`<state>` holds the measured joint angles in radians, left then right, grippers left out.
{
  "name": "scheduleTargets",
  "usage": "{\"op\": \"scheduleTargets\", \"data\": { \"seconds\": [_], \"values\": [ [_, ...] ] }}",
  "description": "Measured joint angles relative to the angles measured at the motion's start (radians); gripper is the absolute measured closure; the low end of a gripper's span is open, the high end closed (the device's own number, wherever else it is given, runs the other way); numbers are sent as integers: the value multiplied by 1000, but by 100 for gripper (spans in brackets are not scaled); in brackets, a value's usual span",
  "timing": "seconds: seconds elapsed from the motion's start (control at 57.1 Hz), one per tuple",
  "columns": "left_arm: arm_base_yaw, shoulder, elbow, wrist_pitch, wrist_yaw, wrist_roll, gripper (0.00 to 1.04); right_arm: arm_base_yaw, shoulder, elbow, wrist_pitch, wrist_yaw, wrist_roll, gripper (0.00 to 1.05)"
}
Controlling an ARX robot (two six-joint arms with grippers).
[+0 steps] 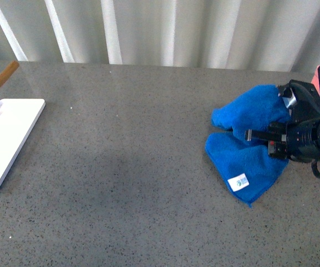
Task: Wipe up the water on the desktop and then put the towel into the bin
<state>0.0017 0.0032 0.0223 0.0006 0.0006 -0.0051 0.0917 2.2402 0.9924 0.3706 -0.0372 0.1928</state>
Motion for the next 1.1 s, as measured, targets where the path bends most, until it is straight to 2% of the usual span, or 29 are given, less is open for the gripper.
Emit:
{"op": "scheduleTargets", "data": {
  "seconds": [0.333,0.455,0.631,0.753,0.858,0.998,1.104],
  "values": [
    [0,0,0,0,0,0,7,49,116,248,-71,-69,-103,101],
    [0,0,0,0,0,0,7,93,165,356,-119,-110,-141,101],
    [0,0,0,0,0,0,7,175,174,391,-143,-164,-135,101],
    [0,0,0,0,0,0,7,230,151,337,-110,-198,-105,101],
    [0,0,0,0,0,0,7,275,77,198,-67,-211,-69,101],
    [0,0,0,0,0,0,7,274,-30,27,-21,-227,-40,101],
    [0,0,0,0,0,0,7,240,-126,-97,-1,-230,-38,101]
  ]
}}
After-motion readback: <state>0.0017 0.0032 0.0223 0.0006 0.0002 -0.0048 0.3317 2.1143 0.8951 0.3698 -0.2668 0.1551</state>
